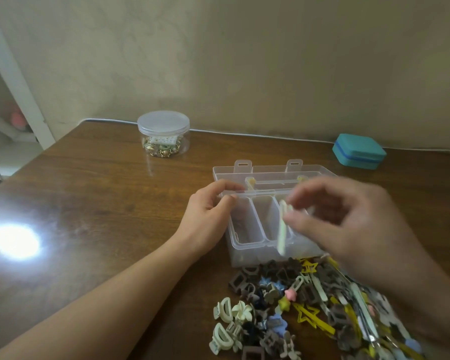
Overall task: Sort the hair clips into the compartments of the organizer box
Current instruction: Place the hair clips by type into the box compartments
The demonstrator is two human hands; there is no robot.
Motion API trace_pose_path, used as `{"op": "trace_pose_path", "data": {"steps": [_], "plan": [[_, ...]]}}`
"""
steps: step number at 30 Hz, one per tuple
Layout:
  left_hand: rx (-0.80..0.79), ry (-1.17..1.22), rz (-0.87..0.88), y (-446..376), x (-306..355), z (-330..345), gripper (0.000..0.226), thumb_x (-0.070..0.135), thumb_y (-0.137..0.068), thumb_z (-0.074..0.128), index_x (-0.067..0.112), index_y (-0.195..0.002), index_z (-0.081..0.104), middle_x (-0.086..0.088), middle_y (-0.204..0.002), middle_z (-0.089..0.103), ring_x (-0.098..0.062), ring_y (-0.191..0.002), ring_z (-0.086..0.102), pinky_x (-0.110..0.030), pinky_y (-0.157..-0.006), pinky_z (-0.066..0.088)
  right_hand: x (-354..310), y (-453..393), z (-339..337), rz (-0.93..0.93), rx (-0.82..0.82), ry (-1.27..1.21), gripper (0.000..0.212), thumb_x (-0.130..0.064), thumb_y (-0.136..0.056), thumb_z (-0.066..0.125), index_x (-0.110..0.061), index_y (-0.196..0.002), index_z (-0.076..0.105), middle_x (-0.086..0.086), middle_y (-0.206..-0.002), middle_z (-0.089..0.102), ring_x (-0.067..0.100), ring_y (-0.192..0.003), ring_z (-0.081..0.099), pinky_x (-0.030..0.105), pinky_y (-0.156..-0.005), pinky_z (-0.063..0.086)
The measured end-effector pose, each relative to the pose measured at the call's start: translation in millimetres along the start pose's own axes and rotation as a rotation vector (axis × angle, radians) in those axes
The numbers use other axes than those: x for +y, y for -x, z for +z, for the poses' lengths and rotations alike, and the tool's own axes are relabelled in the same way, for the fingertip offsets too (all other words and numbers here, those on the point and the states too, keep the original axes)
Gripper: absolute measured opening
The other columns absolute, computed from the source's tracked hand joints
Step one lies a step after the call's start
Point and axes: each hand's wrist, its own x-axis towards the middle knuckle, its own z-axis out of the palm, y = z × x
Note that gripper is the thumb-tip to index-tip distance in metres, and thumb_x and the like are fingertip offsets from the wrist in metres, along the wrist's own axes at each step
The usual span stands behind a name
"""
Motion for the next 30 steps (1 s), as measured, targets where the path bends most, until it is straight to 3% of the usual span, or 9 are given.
{"op": "trace_pose_path", "data": {"steps": [3,6,10,14,18,20,25,30], "plan": [[0.0,-0.041,0.035,1,1,-1,0.032,0.03,-0.09,0.047,0.021,-0.109,0.071,-0.001,-0.099,0.075,-0.016,-0.093,0.072,-0.032,-0.079,0.057,-4,-31,26,-0.02,0.027,0.085,0.006,-0.03,-0.08,0.073,-0.032,-0.084,0.069,-0.017,-0.081,0.069,-0.009,-0.072,0.06,0.011,-0.057,0.046],[0.0,-0.067,0.063,1,1,-2,0.03,0.027,-0.092,0.046,0.019,-0.106,0.072,0.001,-0.1,0.075,-0.014,-0.096,0.07,-0.035,-0.085,0.056,1,-38,45,-0.027,-0.069,0.325,0.006,-0.04,-0.083,0.067,-0.036,-0.087,0.068,-0.02,-0.08,0.067,-0.008,-0.076,0.059,0.012,-0.062,0.044],[0.012,-0.056,0.043,-1,-3,-2,0.03,0.027,-0.093,0.046,0.02,-0.108,0.071,0.0,-0.098,0.076,-0.013,-0.092,0.072,-0.036,-0.082,0.059,7,-31,51,-0.14,-0.141,0.526,0.026,-0.051,-0.087,0.048,-0.041,-0.103,0.065,-0.021,-0.089,0.069,-0.001,-0.086,0.061,0.031,-0.076,0.054],[0.022,-0.059,0.041,0,-3,0,0.031,0.029,-0.092,0.045,0.022,-0.107,0.071,0.001,-0.095,0.075,-0.01,-0.087,0.072,-0.033,-0.08,0.058,6,-12,30,-0.286,-0.15,0.445,0.02,-0.044,-0.086,0.052,-0.038,-0.1,0.064,-0.022,-0.084,0.067,-0.003,-0.075,0.061,0.029,-0.064,0.054],[0.033,-0.038,0.011,0,-1,1,0.03,0.028,-0.09,0.045,0.024,-0.104,0.072,0.006,-0.093,0.074,-0.005,-0.083,0.069,-0.021,-0.072,0.053,-6,4,10,-0.224,-0.661,0.55,0.026,-0.059,-0.083,0.049,-0.051,-0.108,0.052,-0.029,-0.086,0.06,-0.013,-0.079,0.051,0.017,-0.079,0.046],[0.028,-0.04,0.022,0,-1,1,0.028,0.022,-0.095,0.046,0.022,-0.106,0.072,0.007,-0.094,0.073,-0.001,-0.083,0.068,-0.013,-0.069,0.049,-6,9,9,-0.217,-0.773,0.591,0.029,-0.061,-0.085,0.051,-0.053,-0.112,0.047,-0.024,-0.089,0.059,-0.009,-0.083,0.05,0.02,-0.077,0.041],[0.034,-0.058,0.042,0,0,0,0.028,0.01,-0.102,0.045,0.019,-0.106,0.072,0.009,-0.094,0.071,0.002,-0.084,0.067,-0.009,-0.068,0.048,2,15,20,-0.227,-0.7,0.734,0.038,-0.063,-0.084,0.049,-0.044,-0.116,0.049,-0.013,-0.077,0.049,0.008,-0.083,0.05,0.026,-0.063,0.032],[0.038,-0.06,0.044,-1,0,0,0.028,0.011,-0.102,0.045,0.02,-0.106,0.072,0.006,-0.097,0.073,-0.003,-0.088,0.069,-0.012,-0.07,0.049,6,16,27,-0.256,-0.697,0.692,0.032,-0.057,-0.083,0.05,-0.038,-0.108,0.057,-0.012,-0.073,0.051,0.008,-0.078,0.052,0.024,-0.058,0.032]]}}
